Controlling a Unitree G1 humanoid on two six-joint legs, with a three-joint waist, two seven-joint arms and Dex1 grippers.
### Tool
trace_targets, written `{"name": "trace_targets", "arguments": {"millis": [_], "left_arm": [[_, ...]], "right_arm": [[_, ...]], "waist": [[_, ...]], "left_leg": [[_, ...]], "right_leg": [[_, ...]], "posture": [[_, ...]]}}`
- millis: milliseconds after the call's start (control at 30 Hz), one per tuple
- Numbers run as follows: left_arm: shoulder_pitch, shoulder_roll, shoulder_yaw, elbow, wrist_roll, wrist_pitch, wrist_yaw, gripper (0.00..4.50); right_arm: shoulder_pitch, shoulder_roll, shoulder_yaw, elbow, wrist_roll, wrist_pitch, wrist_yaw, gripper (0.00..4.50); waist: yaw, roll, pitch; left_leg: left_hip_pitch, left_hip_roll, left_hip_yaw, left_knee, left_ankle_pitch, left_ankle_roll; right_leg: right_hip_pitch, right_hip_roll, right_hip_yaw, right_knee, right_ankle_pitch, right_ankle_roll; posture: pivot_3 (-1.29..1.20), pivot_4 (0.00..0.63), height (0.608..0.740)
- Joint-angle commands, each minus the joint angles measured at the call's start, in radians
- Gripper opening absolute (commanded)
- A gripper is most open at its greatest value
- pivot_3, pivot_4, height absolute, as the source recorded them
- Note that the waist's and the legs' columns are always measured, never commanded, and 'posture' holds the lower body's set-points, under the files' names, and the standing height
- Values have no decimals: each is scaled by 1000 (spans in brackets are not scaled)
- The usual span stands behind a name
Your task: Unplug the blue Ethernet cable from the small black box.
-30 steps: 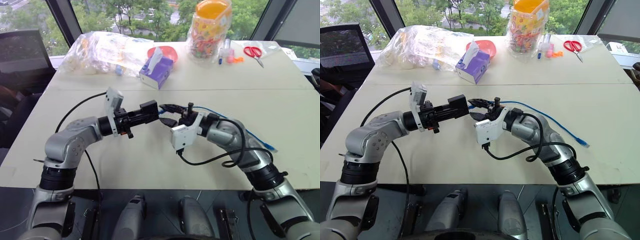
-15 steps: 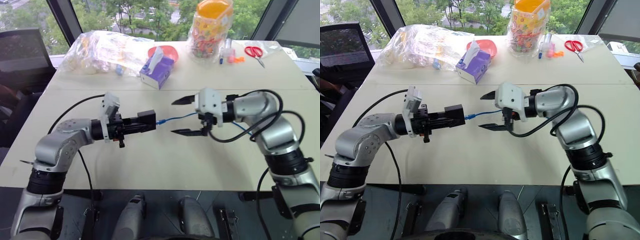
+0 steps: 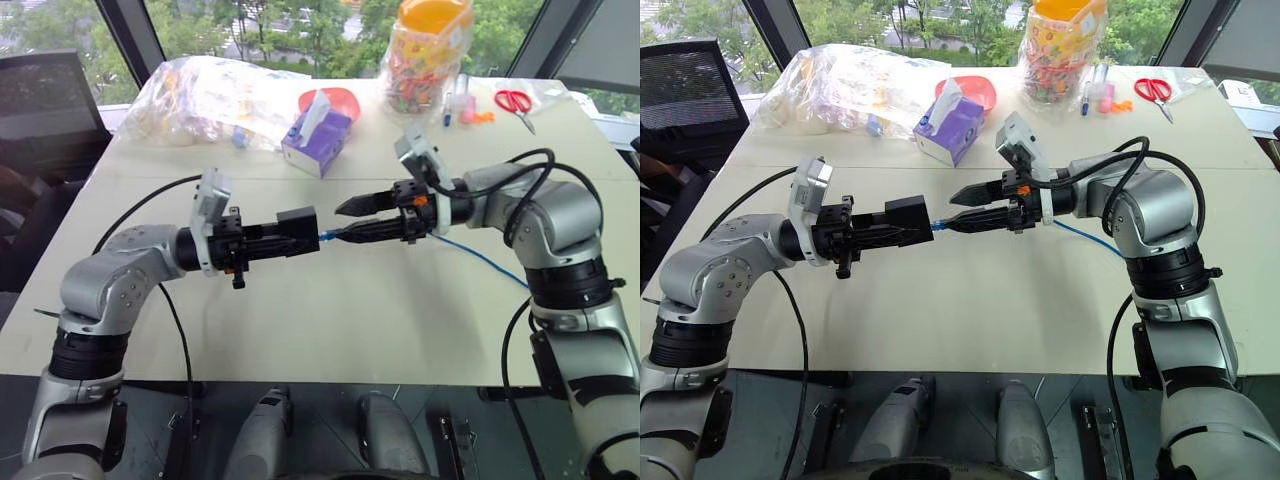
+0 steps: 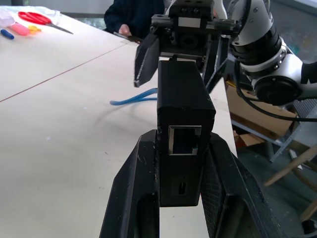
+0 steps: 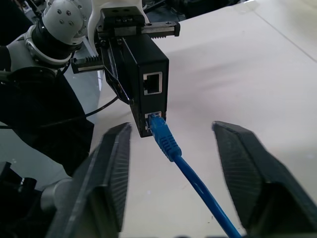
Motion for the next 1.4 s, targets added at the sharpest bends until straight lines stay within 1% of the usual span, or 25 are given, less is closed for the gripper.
{"name": "trace_targets", "arguments": {"millis": [33,133,233,300,367,767,833,867,900,1400], "left_arm": [[-13,4,29,-36,-26,1,3,496],[-21,3,31,-32,-32,4,4,496],[-22,5,27,-33,-33,2,4,496],[-24,5,23,-33,-32,0,6,496],[-25,3,20,-35,-32,0,9,496],[-23,4,15,-46,-27,2,21,496],[-25,3,15,-48,-28,4,24,496],[-26,2,16,-49,-29,6,26,496],[-27,1,16,-50,-30,8,28,496],[-16,5,12,-66,-24,8,27,496]], "right_arm": [[-9,-2,-5,-36,38,20,8,2712],[5,8,10,-52,45,30,1,2712],[5,18,12,-52,51,33,-10,1867],[3,24,13,-49,51,35,-18,876],[4,27,15,-50,52,38,-23,40],[15,23,12,-70,84,51,-10,40],[15,24,16,-71,73,39,-18,865],[14,22,25,-72,59,31,-24,1108],[13,19,32,-73,51,32,-28,1481],[-12,21,40,-52,61,27,-17,1481]], "waist": [[-1,0,0],[-2,0,0],[-4,0,0],[-3,0,0],[-3,0,0],[-3,0,0],[-3,0,0],[-3,0,0],[-3,0,0],[-3,0,0]], "left_leg": [[0,0,0,0,0,0],[0,0,0,0,0,0],[0,0,0,0,0,0],[0,0,0,0,0,0],[0,0,1,0,0,0],[0,0,1,0,0,0],[0,0,1,0,0,0],[0,0,1,0,0,0],[0,0,1,0,0,0],[0,0,1,0,0,0]], "right_leg": [[0,0,0,0,0,0],[0,0,0,0,0,0],[0,0,0,0,0,0],[0,0,0,0,0,0],[0,0,0,0,0,0],[0,0,0,0,0,0],[0,0,0,0,0,0],[0,0,0,0,0,0],[0,0,0,0,0,0],[0,0,0,0,0,0]], "posture": [[0,150,728],[0,150,728],[0,150,728],[0,150,728],[0,150,728],[0,150,728],[0,150,728],[0,150,728],[0,150,728],[0,150,728]]}}
